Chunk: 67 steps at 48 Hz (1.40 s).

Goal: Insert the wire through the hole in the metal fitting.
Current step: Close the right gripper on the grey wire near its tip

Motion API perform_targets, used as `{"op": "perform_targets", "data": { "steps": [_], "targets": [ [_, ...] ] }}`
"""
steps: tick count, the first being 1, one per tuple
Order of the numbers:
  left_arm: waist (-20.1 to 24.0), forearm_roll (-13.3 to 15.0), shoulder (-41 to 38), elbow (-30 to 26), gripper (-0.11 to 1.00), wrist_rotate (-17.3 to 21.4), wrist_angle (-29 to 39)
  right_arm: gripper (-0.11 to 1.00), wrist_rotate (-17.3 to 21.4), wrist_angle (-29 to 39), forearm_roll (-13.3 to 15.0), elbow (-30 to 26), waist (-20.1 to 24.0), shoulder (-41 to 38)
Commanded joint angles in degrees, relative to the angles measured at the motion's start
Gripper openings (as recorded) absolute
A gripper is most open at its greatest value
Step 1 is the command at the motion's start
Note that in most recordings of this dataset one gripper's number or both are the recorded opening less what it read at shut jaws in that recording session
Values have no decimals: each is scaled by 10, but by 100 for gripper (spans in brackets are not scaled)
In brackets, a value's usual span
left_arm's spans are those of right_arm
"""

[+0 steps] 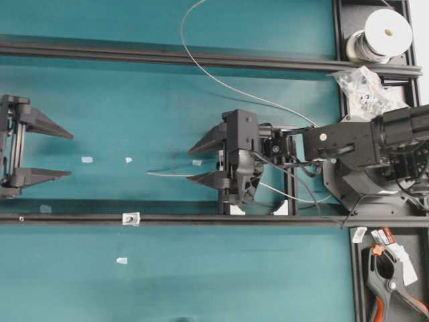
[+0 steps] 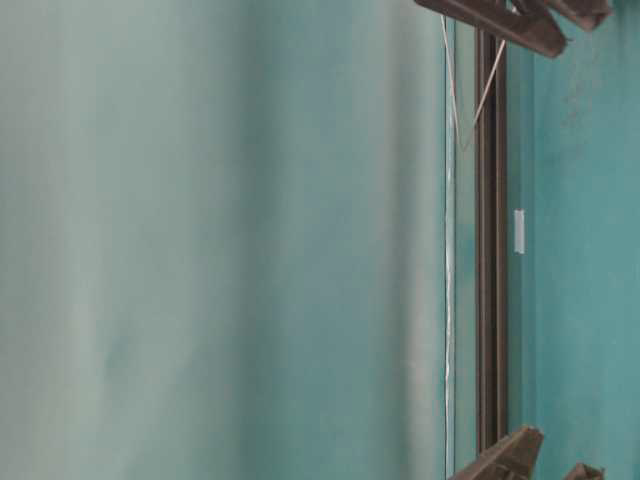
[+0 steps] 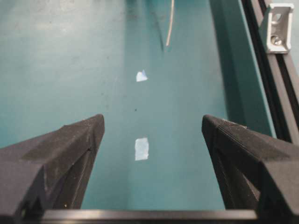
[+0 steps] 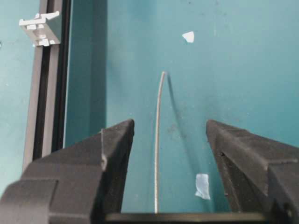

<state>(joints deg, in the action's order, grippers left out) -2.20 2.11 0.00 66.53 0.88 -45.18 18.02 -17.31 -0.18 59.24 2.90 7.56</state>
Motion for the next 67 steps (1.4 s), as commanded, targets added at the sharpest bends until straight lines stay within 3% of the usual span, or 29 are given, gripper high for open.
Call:
{"op": "perform_targets", "data": {
  "steps": [1, 32, 44, 57, 67],
  "targets": [
    [-3, 1, 2, -8, 86, 1, -10, 68, 1, -9, -1, -18, 4, -8],
    [-3, 1, 2, -5, 86, 1, -11, 68, 2, -31, -2, -38, 7, -76],
    [-3, 1, 2, -5, 86, 1, -11, 67, 18, -25, -3, -42, 8, -87],
    [-3, 1, 2, -4, 86, 0, -11, 48, 18, 33, -3, -59, 8, -87],
    [-3, 1, 2, -4, 86, 0, -11, 47, 18, 53, -1, -64, 7, -87]
  ]
}}
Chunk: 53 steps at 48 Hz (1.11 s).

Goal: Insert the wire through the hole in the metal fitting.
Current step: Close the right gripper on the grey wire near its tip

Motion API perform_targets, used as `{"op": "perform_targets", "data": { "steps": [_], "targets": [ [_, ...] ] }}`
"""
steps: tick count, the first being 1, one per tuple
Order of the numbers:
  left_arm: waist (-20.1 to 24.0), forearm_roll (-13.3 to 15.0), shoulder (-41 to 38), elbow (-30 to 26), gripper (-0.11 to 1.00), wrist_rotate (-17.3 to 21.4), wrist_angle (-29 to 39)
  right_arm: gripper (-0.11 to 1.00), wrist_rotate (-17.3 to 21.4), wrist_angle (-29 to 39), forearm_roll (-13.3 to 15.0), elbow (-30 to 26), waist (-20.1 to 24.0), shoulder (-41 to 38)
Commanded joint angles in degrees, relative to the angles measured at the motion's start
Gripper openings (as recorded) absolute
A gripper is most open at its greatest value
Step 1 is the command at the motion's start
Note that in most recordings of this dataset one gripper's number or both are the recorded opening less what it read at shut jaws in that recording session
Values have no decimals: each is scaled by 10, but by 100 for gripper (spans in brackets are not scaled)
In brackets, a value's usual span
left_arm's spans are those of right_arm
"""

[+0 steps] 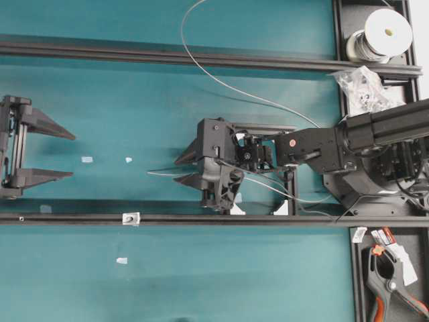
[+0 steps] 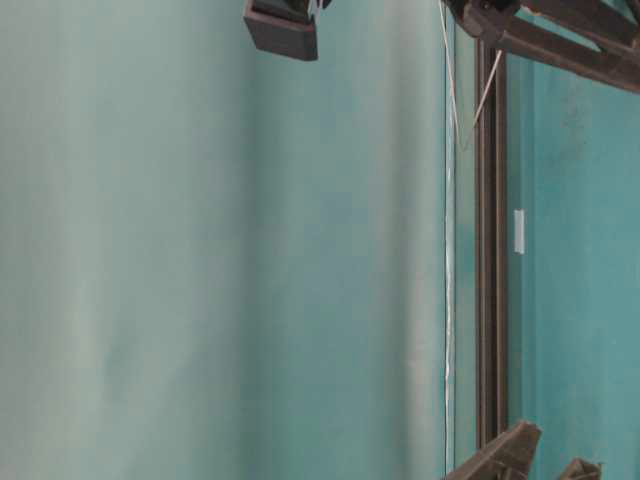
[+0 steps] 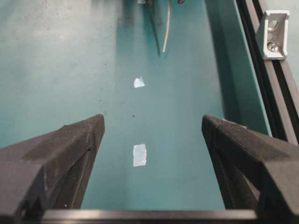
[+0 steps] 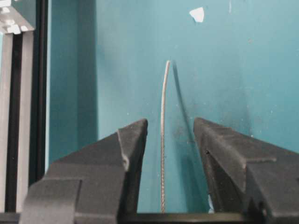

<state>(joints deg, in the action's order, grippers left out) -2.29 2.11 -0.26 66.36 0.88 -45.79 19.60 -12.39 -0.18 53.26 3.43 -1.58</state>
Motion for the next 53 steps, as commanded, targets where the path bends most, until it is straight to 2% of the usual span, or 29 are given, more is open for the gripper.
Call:
{"op": "perform_targets", "data": {
  "steps": [1, 10, 14, 22, 26, 41, 53],
  "targets": [
    [-2, 1, 4, -3, 86, 0, -4, 47, 2, 4, -1, -4, 2, 4],
    [-2, 0, 4, -3, 86, 1, -5, 45, 2, 0, -1, -3, 2, 4],
    [-2, 1, 4, -2, 86, 1, -5, 40, 2, 1, -1, -3, 2, 4],
    [-2, 1, 4, -3, 86, 1, -5, 8, 2, 3, -1, 0, 3, 4],
    [-2, 1, 4, -2, 86, 1, -5, 0, 2, 0, -1, 2, 2, 4],
    [-2, 1, 4, -3, 86, 0, -5, -1, 1, -34, -1, 3, 3, 6],
    [-2, 1, 8, -2, 86, 0, -5, -1, -4, -19, 1, 3, -6, 48]
  ]
}}
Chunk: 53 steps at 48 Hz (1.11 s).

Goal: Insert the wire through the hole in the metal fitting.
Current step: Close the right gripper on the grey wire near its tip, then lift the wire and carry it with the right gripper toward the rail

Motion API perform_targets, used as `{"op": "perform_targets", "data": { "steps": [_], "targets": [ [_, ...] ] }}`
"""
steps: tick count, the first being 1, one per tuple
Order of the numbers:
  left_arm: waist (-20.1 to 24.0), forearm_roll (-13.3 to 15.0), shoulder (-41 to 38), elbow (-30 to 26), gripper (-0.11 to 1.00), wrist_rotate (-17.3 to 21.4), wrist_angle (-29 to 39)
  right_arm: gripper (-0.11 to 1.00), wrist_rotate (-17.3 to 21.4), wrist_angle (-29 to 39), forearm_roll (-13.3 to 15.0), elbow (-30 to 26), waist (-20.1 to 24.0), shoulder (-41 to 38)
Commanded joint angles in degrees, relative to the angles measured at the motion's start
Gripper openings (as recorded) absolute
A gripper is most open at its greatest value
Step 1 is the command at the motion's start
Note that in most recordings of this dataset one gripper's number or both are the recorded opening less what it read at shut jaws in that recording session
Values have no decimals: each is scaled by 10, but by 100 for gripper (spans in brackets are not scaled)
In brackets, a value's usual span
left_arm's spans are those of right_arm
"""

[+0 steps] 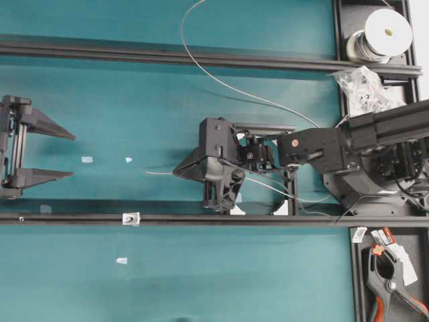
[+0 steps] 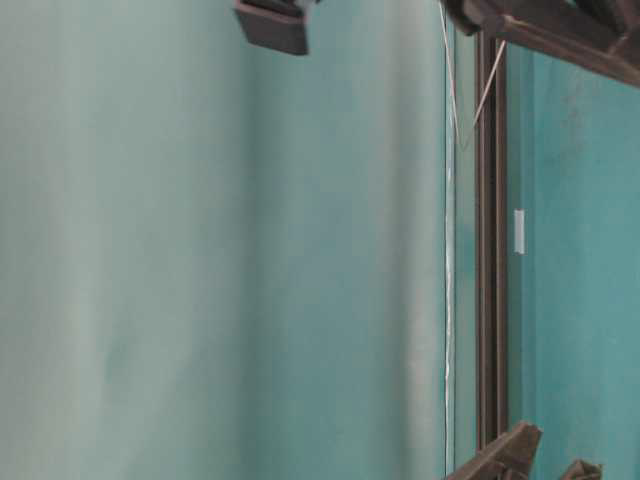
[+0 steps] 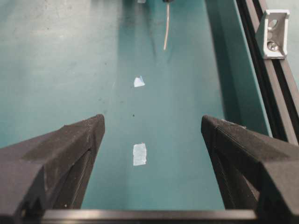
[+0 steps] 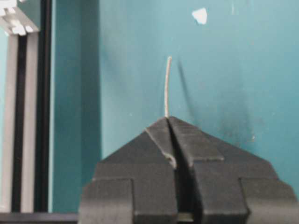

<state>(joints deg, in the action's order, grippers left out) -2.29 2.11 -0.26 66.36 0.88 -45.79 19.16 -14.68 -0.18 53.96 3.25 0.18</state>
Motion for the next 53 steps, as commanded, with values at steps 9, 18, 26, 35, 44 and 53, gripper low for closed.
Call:
{"op": "perform_targets", "data": {
  "steps": [9, 18, 26, 35, 44, 53],
  "targets": [
    [-2, 0, 13, -3, 86, 0, -4, -1, -4, 40, 4, -4, -11, 75],
    [-2, 0, 17, -2, 86, 0, -4, -1, -4, 69, 5, -6, -17, 102],
    [-2, 1, 20, -3, 86, 1, -3, -1, -4, 89, 12, -9, -18, 122],
    [-2, 0, 22, -2, 86, 1, -1, -1, -4, 111, 22, -15, -18, 142],
    [-2, 1, 22, -4, 86, 1, -1, -1, -4, 161, 24, -27, -19, 163],
    [-2, 1, 21, -4, 86, 1, -1, -1, -4, 171, 31, -25, -18, 182]
  ]
}}
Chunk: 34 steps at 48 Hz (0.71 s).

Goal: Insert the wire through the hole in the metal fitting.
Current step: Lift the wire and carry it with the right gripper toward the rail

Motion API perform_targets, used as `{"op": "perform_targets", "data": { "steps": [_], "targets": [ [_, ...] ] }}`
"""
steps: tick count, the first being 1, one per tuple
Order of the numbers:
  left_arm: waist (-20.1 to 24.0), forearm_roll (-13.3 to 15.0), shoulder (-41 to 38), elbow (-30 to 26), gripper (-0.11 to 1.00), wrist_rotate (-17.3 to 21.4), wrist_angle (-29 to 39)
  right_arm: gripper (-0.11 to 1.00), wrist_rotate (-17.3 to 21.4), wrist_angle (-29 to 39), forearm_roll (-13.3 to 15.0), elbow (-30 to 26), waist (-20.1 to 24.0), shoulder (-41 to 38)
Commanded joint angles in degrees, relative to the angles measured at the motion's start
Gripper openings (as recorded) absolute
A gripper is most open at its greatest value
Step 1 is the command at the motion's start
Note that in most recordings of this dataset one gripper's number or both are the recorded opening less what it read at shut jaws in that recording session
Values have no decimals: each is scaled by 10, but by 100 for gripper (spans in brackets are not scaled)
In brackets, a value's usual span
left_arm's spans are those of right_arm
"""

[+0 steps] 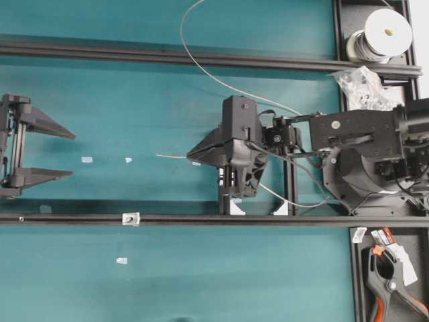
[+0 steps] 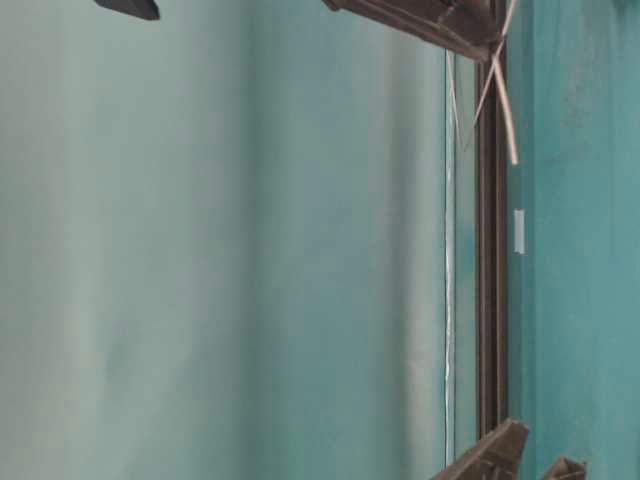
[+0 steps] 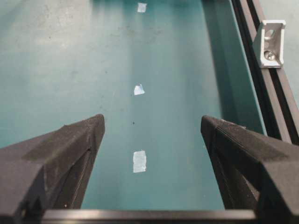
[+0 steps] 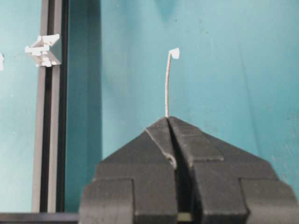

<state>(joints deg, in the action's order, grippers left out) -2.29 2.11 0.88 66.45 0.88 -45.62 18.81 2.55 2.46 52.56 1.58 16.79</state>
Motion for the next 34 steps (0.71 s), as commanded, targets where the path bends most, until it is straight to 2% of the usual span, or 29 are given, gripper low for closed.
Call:
{"op": "perform_targets", "data": {
  "steps": [1, 10, 17, 27, 34],
  "targets": [
    [-2, 1, 11, -5, 86, 1, -3, -1, 0, -2, 4, -11, -3, 17],
    [-2, 1, 11, -5, 86, -1, -3, -1, 5, -18, 4, 1, -3, 17],
    [-4, 1, 11, -5, 86, -6, -3, -1, 13, -65, -2, 27, 2, 17],
    [-26, 4, 9, -4, 86, -24, -29, -1, 32, -129, -16, 59, 38, 17],
    [-45, 5, 5, 8, 86, -36, -68, -1, 35, -167, -39, 76, 65, 17]
  ]
}}
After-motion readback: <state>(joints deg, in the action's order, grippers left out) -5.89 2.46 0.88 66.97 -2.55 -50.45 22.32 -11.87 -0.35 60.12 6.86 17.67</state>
